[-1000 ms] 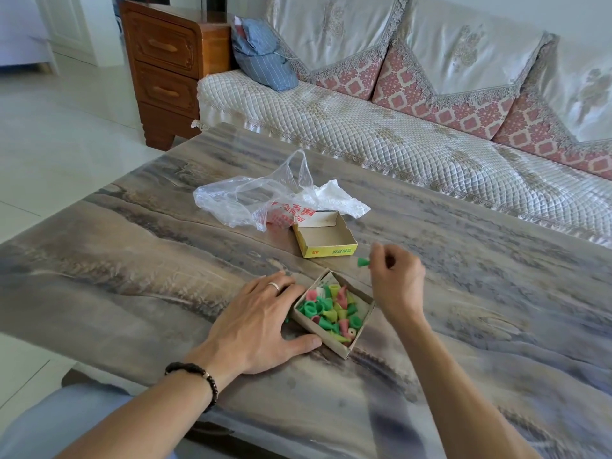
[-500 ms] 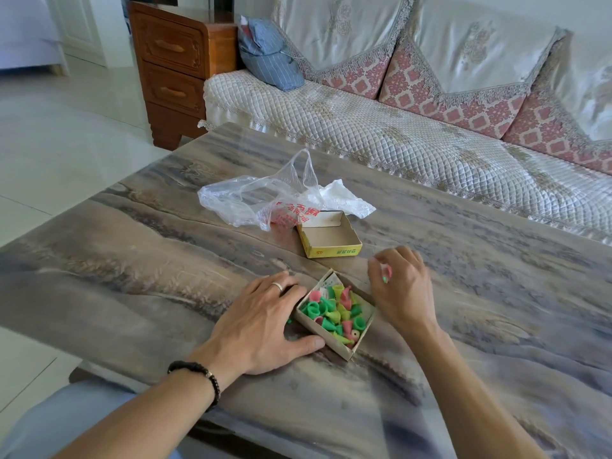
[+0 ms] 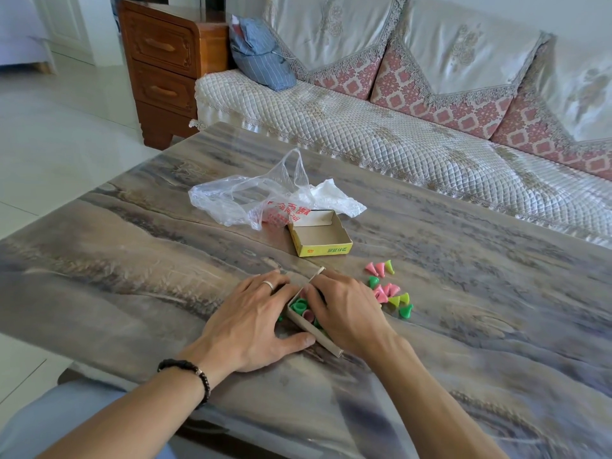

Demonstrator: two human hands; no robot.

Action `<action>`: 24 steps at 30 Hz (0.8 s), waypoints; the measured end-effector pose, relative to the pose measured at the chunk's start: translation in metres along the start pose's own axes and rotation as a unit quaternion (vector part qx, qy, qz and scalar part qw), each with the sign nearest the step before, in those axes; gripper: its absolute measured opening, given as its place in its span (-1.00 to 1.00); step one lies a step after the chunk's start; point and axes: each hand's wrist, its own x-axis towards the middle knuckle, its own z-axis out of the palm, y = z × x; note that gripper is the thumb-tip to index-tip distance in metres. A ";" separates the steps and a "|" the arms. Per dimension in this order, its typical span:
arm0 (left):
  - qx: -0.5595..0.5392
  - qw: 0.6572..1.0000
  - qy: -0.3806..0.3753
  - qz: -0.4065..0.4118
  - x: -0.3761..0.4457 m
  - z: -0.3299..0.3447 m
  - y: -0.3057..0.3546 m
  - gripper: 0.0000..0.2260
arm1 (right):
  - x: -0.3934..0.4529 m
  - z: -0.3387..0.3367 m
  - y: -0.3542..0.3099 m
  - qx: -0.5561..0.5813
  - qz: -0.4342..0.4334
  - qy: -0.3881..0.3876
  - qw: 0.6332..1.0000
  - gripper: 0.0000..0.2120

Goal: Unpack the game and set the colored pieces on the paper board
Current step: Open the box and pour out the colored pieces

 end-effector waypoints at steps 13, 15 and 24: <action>0.005 1.000 0.000 -0.002 0.000 0.002 -0.003 -0.33 | 0.010 -0.001 0.001 0.180 0.119 0.172 0.961 -0.58; 0.003 1.000 -0.001 -0.002 0.001 0.002 -0.003 -0.32 | 0.018 -0.011 0.010 0.208 0.174 0.213 0.939 -0.57; 0.003 1.000 0.004 0.001 0.001 0.003 -0.004 -0.33 | 0.024 -0.006 0.088 0.043 0.285 0.170 0.942 -0.61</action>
